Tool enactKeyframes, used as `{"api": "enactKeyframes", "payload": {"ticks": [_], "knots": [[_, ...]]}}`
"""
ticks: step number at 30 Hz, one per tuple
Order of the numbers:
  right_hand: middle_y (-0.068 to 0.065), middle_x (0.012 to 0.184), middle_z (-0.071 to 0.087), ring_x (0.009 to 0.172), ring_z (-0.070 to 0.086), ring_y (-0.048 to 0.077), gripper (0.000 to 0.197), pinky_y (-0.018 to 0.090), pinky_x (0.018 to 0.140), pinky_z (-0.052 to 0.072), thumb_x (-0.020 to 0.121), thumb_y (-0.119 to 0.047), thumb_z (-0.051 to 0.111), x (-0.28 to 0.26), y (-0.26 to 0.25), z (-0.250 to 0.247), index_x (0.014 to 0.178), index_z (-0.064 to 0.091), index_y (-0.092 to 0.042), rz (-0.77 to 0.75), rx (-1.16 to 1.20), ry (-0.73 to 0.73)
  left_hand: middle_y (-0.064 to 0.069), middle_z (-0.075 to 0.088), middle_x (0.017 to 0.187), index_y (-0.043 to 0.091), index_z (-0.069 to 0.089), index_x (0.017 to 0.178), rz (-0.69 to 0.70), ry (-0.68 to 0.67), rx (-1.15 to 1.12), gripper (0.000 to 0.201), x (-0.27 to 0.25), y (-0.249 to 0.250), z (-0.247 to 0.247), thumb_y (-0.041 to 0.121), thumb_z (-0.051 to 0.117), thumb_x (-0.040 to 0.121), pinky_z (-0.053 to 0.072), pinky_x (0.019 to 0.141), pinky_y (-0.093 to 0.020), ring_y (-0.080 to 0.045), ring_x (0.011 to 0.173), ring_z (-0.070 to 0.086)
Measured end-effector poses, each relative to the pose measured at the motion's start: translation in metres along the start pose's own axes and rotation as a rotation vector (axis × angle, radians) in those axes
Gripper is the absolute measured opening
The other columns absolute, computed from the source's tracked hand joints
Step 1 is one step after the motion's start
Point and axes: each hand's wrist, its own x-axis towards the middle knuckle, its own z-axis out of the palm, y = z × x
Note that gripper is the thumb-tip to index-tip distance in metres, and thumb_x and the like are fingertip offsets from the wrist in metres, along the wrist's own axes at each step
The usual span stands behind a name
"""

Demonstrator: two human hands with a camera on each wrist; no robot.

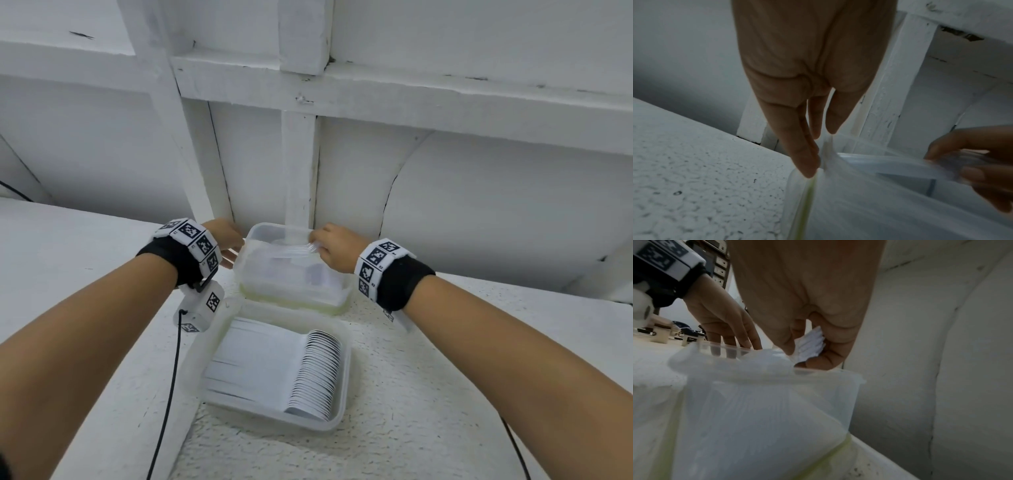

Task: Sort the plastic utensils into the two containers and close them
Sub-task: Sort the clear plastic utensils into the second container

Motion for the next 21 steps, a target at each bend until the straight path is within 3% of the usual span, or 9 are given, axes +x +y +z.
{"api": "enactKeyframes", "payload": {"ticks": [2,8,14,18,21], "knots": [[0.012,0.126,0.048,0.111,0.051,0.031,0.035,0.04,0.095,0.042,0.096,-0.011,0.037,0.007,-0.002,0.006,0.129,0.048,-0.012,0.019,0.02,-0.011,-0.016,0.061,0.094,0.0,0.057,0.093,-0.005,-0.015,-0.026,0.013,0.003,-0.002,0.002,-0.004,0.044,0.092,0.052,0.06,-0.036,-0.026,0.073,0.061],[0.004,0.129,0.054,0.115,0.052,0.024,0.036,0.031,0.093,0.041,0.094,-0.009,0.037,0.015,0.001,0.014,0.127,0.049,-0.017,0.118,0.05,-0.025,-0.013,0.062,0.085,-0.002,0.057,0.103,-0.011,-0.025,-0.023,0.017,0.007,-0.002,0.002,-0.004,0.044,0.092,0.054,0.06,-0.035,-0.026,0.075,0.062],[0.003,0.126,0.055,0.111,0.054,0.021,0.034,0.023,0.08,0.039,0.092,-0.01,0.043,0.017,-0.001,0.013,0.124,0.052,-0.018,0.17,0.118,-0.078,-0.012,0.064,0.087,0.0,0.058,0.104,-0.009,-0.041,-0.029,0.017,0.007,-0.005,0.001,-0.003,0.046,0.092,0.056,0.049,-0.028,-0.023,0.071,0.063],[0.002,0.132,0.052,0.118,0.05,0.021,0.035,0.025,0.092,0.039,0.091,-0.013,0.045,0.019,-0.002,0.009,0.125,0.053,-0.018,0.18,0.118,-0.132,-0.012,0.063,0.087,0.001,0.058,0.1,0.001,-0.036,-0.034,0.016,0.005,-0.005,0.002,-0.003,0.044,0.092,0.055,0.048,-0.027,-0.022,0.07,0.062],[0.002,0.136,0.049,0.124,0.046,0.02,0.036,0.024,0.096,0.036,0.094,-0.015,0.044,0.019,-0.005,0.004,0.128,0.053,-0.015,0.161,0.145,-0.166,-0.014,0.063,0.091,-0.001,0.058,0.106,0.004,-0.031,-0.05,0.02,0.006,-0.006,0.002,-0.004,0.045,0.092,0.055,0.054,-0.032,-0.024,0.072,0.062]]}}
